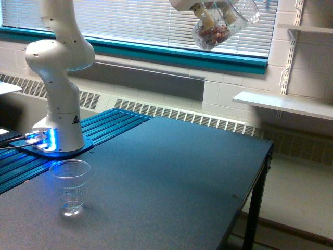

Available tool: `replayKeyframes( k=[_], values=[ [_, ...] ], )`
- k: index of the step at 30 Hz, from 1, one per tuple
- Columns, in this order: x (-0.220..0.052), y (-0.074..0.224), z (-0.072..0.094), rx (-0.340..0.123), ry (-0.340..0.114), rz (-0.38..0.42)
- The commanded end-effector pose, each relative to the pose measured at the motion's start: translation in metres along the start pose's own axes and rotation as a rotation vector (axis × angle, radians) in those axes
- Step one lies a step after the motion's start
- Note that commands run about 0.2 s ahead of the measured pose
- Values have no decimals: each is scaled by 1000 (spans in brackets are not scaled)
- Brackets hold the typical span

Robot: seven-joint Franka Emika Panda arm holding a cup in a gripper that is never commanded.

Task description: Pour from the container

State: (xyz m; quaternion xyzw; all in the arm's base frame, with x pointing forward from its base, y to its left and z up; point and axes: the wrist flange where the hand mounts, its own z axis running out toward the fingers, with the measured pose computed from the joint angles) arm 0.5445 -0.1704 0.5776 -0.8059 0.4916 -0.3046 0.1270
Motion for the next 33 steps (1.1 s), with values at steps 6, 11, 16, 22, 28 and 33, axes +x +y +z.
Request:
replayKeyframes(
  k=[6,11,16,22,28,33],
  values=[
    [7,12,0,-11,-16,190],
    [-1,19,-10,-76,9,138],
    [-14,43,-20,-153,20,114],
    [-19,74,-19,-235,10,157],
    [-15,117,-21,-311,16,235],
    [-10,146,-24,-394,43,256]
  ],
)
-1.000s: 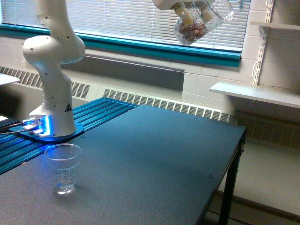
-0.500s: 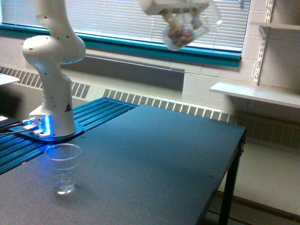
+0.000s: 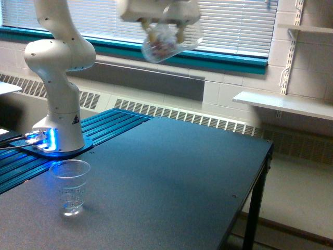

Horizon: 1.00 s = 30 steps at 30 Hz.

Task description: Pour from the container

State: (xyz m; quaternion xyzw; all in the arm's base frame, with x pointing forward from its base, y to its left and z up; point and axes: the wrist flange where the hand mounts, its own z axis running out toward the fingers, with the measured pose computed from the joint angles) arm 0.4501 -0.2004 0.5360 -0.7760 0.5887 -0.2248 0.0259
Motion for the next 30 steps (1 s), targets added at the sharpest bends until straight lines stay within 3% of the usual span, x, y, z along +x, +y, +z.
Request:
replayKeyframes(
  k=[1,5,17,30],
  values=[
    [18,44,11,-111,29,116],
    [21,62,8,-140,49,149],
    [10,123,11,-147,70,294],
    [-21,161,49,-250,23,390]
  ],
)
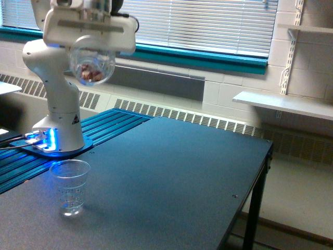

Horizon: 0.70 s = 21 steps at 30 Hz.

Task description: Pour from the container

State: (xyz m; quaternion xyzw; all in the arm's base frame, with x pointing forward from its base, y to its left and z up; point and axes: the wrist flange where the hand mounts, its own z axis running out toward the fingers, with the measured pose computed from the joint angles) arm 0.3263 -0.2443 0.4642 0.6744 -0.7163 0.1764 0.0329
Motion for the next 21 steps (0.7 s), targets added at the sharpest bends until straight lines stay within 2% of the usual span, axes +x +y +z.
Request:
replayKeyframes(
  k=[1,9,21],
  values=[
    [-12,17,30,-66,-33,101],
    [-8,37,64,-132,-91,234],
    [-21,59,96,-213,-128,349]
  ],
)
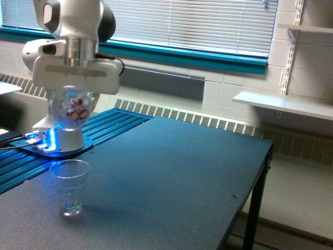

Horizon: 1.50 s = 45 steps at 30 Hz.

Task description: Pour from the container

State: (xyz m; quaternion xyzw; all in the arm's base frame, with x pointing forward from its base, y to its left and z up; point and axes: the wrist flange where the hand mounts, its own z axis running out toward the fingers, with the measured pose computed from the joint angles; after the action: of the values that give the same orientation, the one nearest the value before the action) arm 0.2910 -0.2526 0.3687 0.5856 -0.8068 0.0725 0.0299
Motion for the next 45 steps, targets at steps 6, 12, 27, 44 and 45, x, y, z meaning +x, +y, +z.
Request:
replayKeyframes(
  k=[6,12,27,44,45],
  values=[
    [-4,6,25,-57,-34,169],
    [-13,-6,32,-113,-27,187],
    [-22,-23,40,-152,-39,316],
    [-23,-10,46,-152,-72,505],
    [-23,-9,47,-153,-77,519]
  ],
)
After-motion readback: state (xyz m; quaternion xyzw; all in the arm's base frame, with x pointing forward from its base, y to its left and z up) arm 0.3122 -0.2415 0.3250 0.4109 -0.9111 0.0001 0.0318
